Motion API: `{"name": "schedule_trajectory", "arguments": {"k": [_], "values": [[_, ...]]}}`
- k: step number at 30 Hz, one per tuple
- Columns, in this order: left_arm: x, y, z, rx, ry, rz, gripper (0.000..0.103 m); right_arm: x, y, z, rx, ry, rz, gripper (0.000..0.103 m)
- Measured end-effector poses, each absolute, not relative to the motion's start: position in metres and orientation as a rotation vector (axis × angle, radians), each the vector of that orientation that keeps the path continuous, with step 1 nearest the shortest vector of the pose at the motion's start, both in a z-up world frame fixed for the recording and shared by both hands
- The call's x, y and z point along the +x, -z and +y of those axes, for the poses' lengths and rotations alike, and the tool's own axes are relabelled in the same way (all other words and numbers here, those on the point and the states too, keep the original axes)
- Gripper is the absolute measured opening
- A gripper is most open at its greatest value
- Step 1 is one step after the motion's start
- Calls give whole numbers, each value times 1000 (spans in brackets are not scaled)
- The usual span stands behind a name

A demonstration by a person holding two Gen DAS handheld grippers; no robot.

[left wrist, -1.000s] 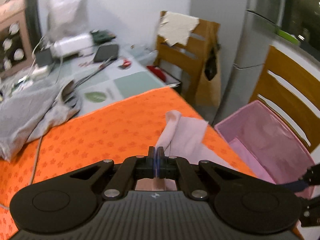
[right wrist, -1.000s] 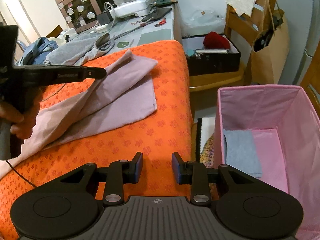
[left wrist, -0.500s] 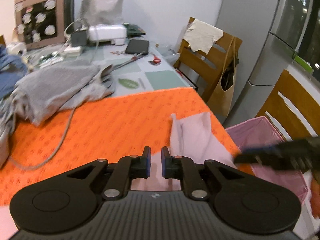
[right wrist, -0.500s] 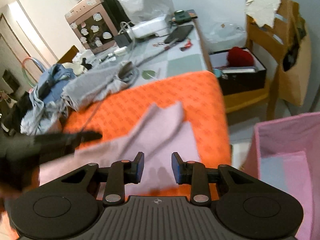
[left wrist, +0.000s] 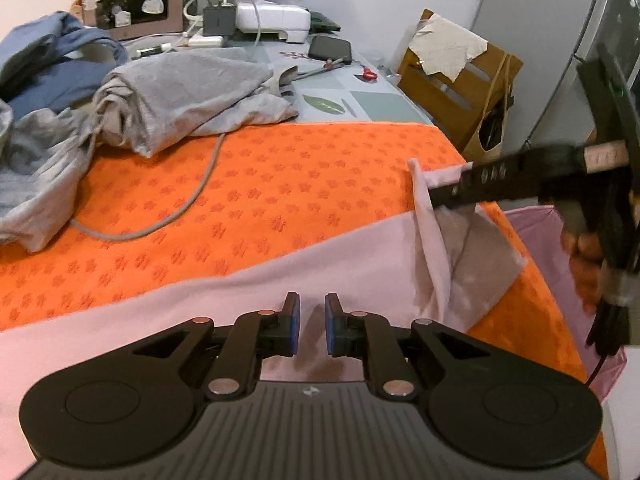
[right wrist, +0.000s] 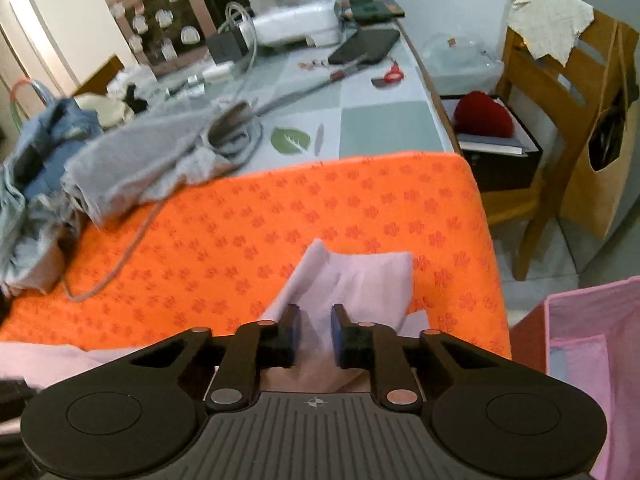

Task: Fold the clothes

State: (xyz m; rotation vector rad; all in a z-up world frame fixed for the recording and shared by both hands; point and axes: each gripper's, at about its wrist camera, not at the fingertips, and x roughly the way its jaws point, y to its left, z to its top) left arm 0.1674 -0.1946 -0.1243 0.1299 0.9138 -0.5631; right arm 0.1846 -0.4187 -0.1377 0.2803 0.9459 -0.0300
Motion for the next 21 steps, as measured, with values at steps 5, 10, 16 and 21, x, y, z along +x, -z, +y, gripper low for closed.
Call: {"name": "schedule_trajectory", "arguments": {"k": [5,10,16,21], "values": [[185,135,-214,168,597,954,15,175,133,-423,296,47,904,3],[181,140,-216,200,607,920,15,148,118,-445,384,81,846,3],[181,140,-218,221,616,913,15,106,123,-470,478,132,848,3],[181,139,-222,249,611,912,15,78,133,-483,507,193,880,3]]}}
